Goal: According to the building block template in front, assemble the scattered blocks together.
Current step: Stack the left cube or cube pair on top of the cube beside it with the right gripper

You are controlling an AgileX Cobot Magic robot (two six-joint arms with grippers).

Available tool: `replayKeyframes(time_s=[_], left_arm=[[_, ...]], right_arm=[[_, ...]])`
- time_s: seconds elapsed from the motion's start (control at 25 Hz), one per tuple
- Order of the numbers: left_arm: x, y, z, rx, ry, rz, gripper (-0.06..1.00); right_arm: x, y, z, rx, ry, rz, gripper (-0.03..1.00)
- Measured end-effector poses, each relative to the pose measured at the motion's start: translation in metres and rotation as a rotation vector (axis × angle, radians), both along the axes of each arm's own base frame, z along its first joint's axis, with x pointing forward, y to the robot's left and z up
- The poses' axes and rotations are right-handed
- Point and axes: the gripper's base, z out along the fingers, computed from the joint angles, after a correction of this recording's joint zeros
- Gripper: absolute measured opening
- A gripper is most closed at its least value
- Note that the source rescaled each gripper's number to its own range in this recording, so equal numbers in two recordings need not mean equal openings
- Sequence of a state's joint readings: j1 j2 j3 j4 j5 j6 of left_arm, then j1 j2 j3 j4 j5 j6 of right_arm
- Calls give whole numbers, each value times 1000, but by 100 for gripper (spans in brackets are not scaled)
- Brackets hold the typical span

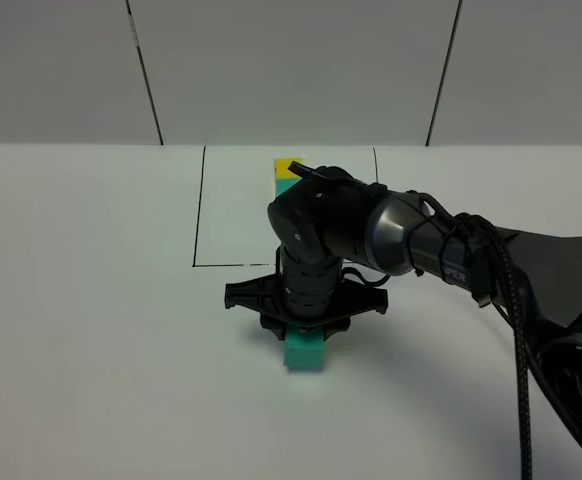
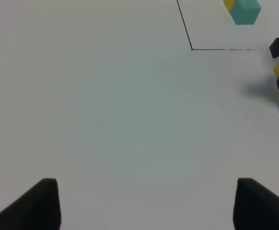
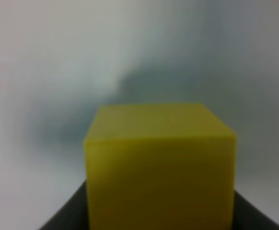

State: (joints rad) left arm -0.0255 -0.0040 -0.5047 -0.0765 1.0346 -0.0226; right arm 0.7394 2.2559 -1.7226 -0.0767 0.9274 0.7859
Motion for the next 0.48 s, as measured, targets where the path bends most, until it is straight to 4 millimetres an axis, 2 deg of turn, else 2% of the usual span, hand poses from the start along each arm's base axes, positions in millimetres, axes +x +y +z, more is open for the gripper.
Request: replayKeyframes(time_s=[0.48], left_arm=[[0, 0, 0, 0, 0, 0, 64]], right_arm=[[1, 0, -16, -74, -18, 96, 1]])
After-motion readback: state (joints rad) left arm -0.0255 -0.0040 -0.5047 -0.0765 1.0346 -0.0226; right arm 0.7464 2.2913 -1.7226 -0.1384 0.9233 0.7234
